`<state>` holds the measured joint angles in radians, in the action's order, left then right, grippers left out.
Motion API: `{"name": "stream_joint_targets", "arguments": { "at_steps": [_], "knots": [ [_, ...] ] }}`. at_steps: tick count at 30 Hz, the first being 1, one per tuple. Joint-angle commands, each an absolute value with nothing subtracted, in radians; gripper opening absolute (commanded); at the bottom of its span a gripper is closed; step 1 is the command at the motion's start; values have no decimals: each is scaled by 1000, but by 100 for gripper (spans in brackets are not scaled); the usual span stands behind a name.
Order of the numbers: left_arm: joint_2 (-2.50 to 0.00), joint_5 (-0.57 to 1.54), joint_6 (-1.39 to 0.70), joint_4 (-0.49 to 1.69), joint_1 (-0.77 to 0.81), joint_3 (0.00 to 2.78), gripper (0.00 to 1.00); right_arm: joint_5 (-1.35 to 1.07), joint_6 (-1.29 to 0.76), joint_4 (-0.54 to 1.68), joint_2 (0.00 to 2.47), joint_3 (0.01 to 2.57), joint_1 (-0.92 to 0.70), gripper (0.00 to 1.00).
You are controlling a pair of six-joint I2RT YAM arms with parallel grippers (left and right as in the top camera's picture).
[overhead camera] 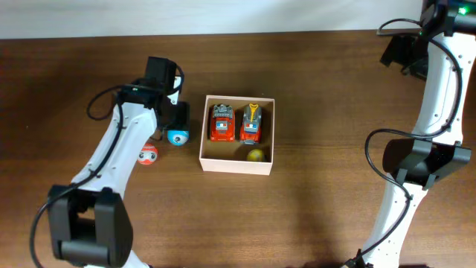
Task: Pack container
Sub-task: 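Move the left gripper back left and grasp the blue ball, then carry the blue ball into the box and release it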
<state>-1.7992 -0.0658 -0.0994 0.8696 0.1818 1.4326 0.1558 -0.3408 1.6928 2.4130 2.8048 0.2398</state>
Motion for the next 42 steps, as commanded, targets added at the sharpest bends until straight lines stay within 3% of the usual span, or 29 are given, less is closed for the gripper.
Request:
{"name": "stream_joint_targets", "arguments": {
  "at_steps": [1, 13, 18, 20, 30, 42],
  "knots": [
    [-1881, -83, -120, 851, 177, 1418, 62, 158, -348, 1699, 2376, 2822, 242, 99],
    [-2048, -83, -146, 774, 177, 1418, 61, 158, -348, 1699, 2376, 2822, 242, 99],
    [-2048, -83, -146, 775, 177, 1418, 37, 158, -348, 1699, 2376, 2822, 242, 99],
    [-2048, -82, -146, 780, 177, 1418, 33, 158, -348, 1699, 2376, 2822, 242, 98],
    [-2047, -68, -146, 905, 177, 1518, 33, 158, -348, 1699, 2376, 2822, 242, 99],
    [-2047, -6, -117, 1234, 178, 1879, 34, 158, -348, 1699, 2376, 2822, 242, 99]
  ]
}}
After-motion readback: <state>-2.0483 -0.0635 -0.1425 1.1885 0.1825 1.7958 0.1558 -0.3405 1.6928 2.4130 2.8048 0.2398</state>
